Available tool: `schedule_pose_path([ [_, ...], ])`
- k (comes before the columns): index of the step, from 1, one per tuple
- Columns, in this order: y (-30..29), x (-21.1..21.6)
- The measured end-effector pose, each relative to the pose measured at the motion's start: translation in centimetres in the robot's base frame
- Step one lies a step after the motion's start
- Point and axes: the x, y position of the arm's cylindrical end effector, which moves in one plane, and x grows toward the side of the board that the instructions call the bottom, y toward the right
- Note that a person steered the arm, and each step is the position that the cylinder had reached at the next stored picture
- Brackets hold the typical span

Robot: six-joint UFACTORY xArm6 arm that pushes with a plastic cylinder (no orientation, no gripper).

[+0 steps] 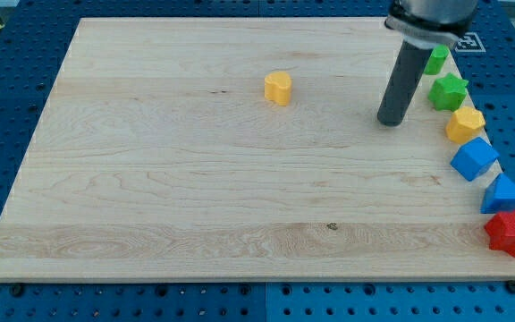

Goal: Move the yellow heart close to the red circle

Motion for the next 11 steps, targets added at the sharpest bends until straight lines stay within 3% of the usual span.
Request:
schedule_pose_path([
  [2,-10.6,3.4],
  [3,-12.7,-1.0],
  [5,-11.8,-5.6],
  [6,-14.8,-2.0],
  [8,-17.1,-8.8],
  [9,-16.3,-9.7],
  [11,-14.3,-8.1],
])
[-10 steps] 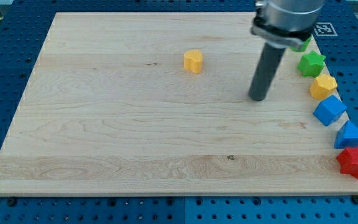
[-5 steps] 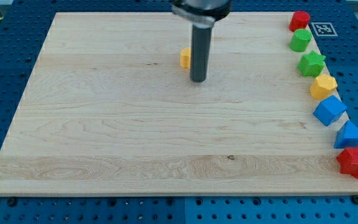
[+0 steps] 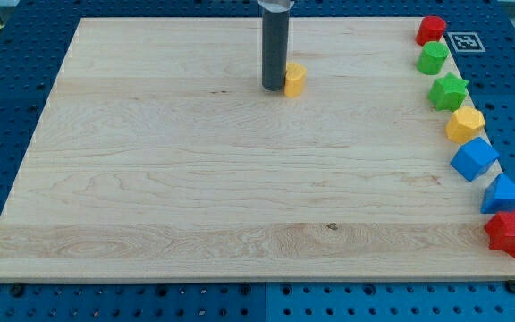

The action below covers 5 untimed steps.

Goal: Move the yellow heart close to the red circle

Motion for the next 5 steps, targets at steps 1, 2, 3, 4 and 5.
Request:
schedule_pose_path([
  [1,0.9,1.1],
  [2,2.1,-0.4],
  [3,2.9,-1.9],
  [4,4.2,-1.9],
  [5,4.5,0.1],
])
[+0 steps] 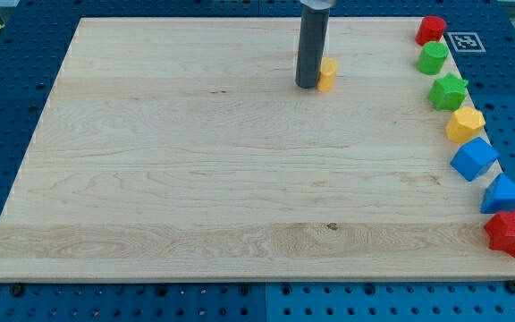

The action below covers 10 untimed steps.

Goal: Move the yellow heart close to the red circle

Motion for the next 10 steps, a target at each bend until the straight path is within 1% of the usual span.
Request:
schedule_pose_path([
  [3,1.2,0.3],
  [5,2.2,-1.5],
  [7,2.2,-1.5],
  [9,3.5,-3.7],
  [10,3.5,-3.7],
])
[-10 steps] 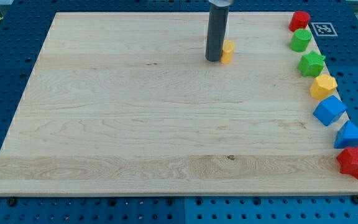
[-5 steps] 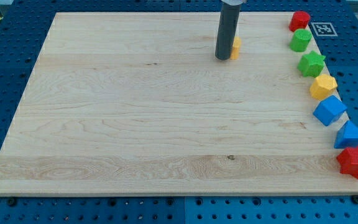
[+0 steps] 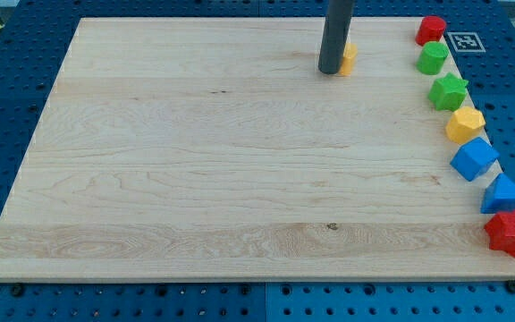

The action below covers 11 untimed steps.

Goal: Move the yellow heart close to the red circle

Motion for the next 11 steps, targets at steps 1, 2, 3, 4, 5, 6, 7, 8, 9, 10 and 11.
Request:
schedule_pose_path([
  [1,0.9,0.0],
  [2,1.5,0.2],
  [3,1.5,-1.9],
  [4,2.1,-1.8],
  [5,2.9,-0.7],
  [6,3.6,-2.9],
  [7,4.1,-5.1],
  [8,5.0,-5.6],
  [9,5.6,-6.9],
  [10,5.8,-7.0],
  [11,6.3,-7.6],
])
